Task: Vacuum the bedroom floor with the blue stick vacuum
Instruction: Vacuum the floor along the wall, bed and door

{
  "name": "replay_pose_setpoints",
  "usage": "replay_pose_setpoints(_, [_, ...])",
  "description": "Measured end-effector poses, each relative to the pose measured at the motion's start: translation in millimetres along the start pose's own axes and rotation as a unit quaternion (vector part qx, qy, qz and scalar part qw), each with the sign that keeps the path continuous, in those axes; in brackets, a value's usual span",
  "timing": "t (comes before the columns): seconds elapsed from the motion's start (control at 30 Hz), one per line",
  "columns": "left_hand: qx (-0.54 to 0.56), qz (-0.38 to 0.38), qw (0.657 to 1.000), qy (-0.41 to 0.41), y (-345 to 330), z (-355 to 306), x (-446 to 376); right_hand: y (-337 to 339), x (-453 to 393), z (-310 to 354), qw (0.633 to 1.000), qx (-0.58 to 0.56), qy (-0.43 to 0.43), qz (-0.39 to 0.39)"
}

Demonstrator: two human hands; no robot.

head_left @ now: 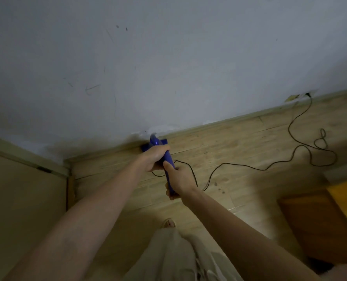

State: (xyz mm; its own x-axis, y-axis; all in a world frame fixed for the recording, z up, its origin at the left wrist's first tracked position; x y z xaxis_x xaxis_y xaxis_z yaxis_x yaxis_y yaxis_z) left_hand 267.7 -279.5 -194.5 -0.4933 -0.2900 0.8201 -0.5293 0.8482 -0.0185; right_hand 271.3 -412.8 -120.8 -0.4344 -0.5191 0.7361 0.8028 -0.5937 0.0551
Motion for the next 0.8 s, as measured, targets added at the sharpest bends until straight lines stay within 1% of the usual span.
replay_pose_setpoints(0.1, [-0.026, 0.018, 0.999, 0.021, 2, 10, -1, -7, 8, -9, 1.0, 0.002, -0.013, -0.002])
replay_pose_setpoints(0.2, [-0.019, 0.019, 0.999, 0.025, 11, 17, -3, -16, 10, -8, 1.0, -0.015, 0.0, 0.003])
replay_pose_setpoints(0.3, [-0.022, 0.018, 1.0, 0.014, 24, 7, -3, -27, 1, 1, 1.0, -0.019, 0.013, 0.006])
replay_pose_setpoints(0.43, [0.003, 0.021, 1.0, 0.013, 34, -4, -1, -36, -14, 9, 1.0, -0.017, -0.003, 0.004])
replay_pose_setpoints(0.53, [0.01, 0.016, 1.0, 0.011, 32, -3, -1, -35, -15, 9, 1.0, -0.005, -0.011, -0.001])
replay_pose_setpoints(0.63, [-0.01, 0.016, 1.0, 0.018, 23, 4, -7, -27, -7, 5, 0.999, 0.018, -0.023, -0.013])
replay_pose_setpoints(0.8, [0.002, 0.027, 0.999, 0.03, 24, 0, -7, -25, -3, 13, 0.999, 0.029, -0.023, -0.003])
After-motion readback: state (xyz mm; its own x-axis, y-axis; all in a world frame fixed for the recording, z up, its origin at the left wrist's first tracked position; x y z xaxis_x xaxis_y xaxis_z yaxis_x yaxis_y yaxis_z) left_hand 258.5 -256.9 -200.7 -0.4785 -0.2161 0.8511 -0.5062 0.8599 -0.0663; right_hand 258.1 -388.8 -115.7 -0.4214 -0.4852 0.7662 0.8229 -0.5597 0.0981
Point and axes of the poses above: each hand's wrist, its own x-axis away from the middle knuckle, its own y-axis out of the back of the hand, z = x × y, the point moved 2 cm from there along -x, towards the middle knuckle, and after that the axes turned 3 degrees about z, right-handed, at the moved point
